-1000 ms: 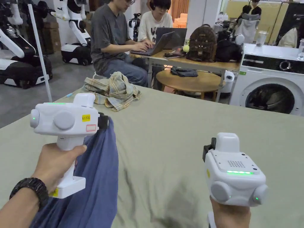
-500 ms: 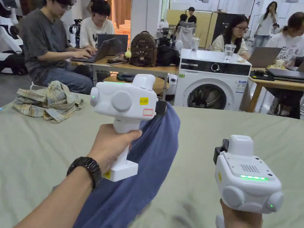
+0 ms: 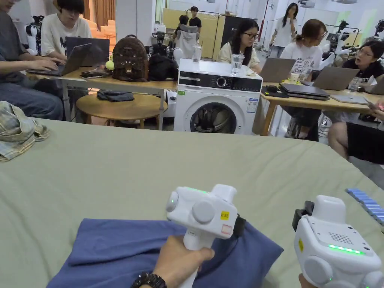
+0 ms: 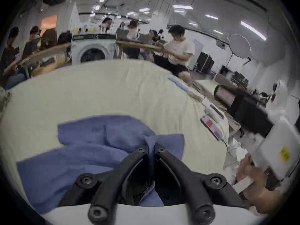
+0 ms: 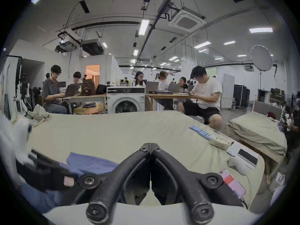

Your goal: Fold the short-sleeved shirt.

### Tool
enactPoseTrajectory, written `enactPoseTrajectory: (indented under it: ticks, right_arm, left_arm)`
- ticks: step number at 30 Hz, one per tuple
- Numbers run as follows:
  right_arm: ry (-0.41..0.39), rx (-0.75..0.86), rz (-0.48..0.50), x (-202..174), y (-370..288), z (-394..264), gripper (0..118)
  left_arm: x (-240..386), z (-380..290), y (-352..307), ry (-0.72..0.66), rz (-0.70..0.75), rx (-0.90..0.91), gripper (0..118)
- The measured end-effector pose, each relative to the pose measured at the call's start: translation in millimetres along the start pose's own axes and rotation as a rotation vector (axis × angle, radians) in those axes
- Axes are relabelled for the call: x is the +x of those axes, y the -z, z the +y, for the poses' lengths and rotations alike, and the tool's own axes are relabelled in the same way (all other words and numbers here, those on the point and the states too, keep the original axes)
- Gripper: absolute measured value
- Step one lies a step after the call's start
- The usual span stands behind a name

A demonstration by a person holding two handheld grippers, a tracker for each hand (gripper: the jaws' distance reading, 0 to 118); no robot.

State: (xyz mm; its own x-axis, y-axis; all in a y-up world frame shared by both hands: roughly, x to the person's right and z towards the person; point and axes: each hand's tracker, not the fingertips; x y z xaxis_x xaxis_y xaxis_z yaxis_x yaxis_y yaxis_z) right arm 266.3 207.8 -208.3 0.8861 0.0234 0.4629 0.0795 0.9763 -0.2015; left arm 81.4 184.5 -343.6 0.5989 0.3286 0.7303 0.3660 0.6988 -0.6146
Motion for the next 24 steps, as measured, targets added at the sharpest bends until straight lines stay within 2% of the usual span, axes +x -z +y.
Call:
enactPoseTrajectory:
  ticks: [1,2,3,4,6,7,12,13,15,18,20,24]
  right_arm:
    - [-0.002,-0.006,-0.001,0,1,-2,0]
    - [-0.004,-0.010,-0.001,-1,1,-4,0]
    - [-0.006,-0.016,0.003,-2,3,-5,0]
    - [-0.007,-0.020,0.009,-5,3,-5,0]
    - [-0.012,-0.022,0.022,-10,2,-6,0]
    - [-0.012,-0.019,0.029,-13,2,-5,0]
    - [-0.018,-0.008,0.081,-35,-1,0,0]
    - [-0.019,-0.005,0.096,-41,-1,1,0]
    - [-0.017,-0.001,0.118,-52,-2,3,0]
    - [-0.015,-0.002,0.154,-69,-1,5,0]
    - [-0.013,-0.009,0.178,-80,1,6,0]
    - [-0.018,-0.029,0.215,-98,8,6,0]
  left_arm:
    - [-1,-7,4,-0.017,-0.003,0.003,2]
    - [-3,-11,6,-0.022,-0.009,-0.005,10]
    - [-4,-14,7,-0.029,0.000,-0.011,31]
    - [-5,-17,6,-0.032,0.017,-0.012,43]
    - [-11,-21,-6,-0.036,0.043,0.019,55]
    - [-15,-21,-15,-0.041,0.053,0.045,57]
    - [-39,-29,-74,-0.074,0.159,0.202,55]
    - [-45,-34,-87,-0.079,0.192,0.234,43]
    - [-56,-42,-109,-0.064,0.263,0.280,0]
    - [-74,-56,-137,-0.062,0.418,0.319,0]
    - [-90,-63,-153,-0.101,0.418,0.313,0]
    - [-131,-71,-182,-0.180,0.520,0.276,0]
